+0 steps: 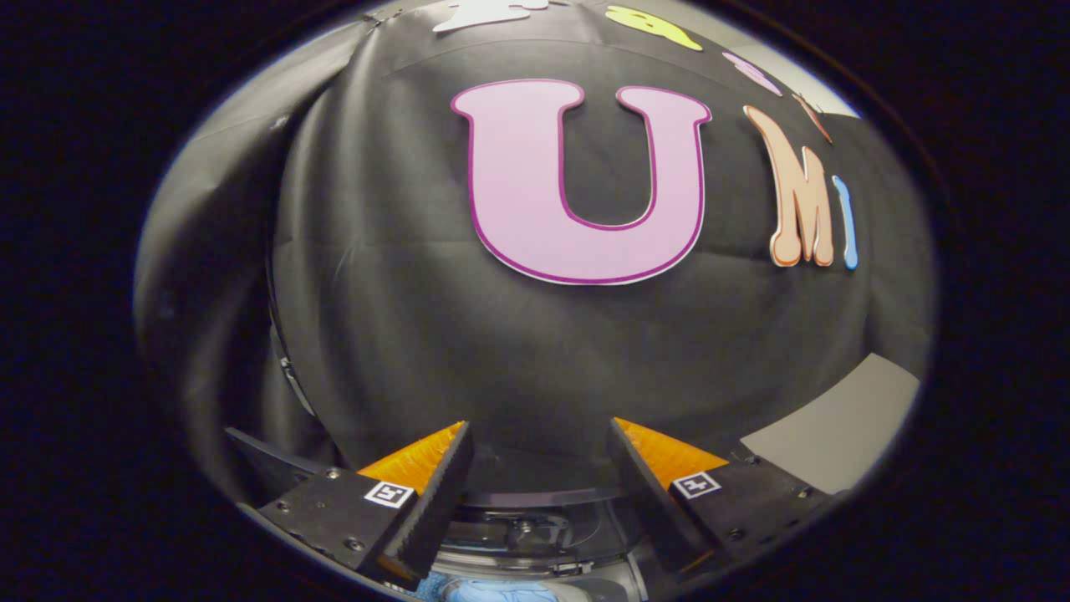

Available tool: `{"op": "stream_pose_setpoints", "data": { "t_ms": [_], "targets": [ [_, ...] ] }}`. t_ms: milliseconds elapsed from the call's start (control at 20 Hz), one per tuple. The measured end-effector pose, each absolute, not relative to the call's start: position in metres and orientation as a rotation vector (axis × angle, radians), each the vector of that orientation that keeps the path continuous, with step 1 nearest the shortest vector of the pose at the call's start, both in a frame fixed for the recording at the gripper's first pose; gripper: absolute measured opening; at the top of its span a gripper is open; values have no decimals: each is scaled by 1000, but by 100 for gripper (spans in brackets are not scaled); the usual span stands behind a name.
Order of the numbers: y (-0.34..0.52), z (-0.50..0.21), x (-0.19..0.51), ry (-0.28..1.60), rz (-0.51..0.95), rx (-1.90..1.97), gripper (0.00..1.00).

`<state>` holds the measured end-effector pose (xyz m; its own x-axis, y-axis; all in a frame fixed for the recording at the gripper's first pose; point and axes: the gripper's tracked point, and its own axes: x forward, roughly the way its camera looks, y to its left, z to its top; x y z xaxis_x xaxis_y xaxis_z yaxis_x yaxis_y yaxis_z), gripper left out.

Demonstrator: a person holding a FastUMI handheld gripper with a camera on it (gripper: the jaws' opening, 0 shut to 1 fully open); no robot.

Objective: Put the clothes into the washing machine and then close the washing machine lid.

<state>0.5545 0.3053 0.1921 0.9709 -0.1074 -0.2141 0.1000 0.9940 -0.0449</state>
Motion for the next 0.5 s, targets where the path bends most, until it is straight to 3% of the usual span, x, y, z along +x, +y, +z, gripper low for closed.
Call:
{"op": "stream_pose_setpoints", "data": {
  "t_ms": [500],
  "targets": [
    [306,176,557,296,-71,24,96]
  ]
}}
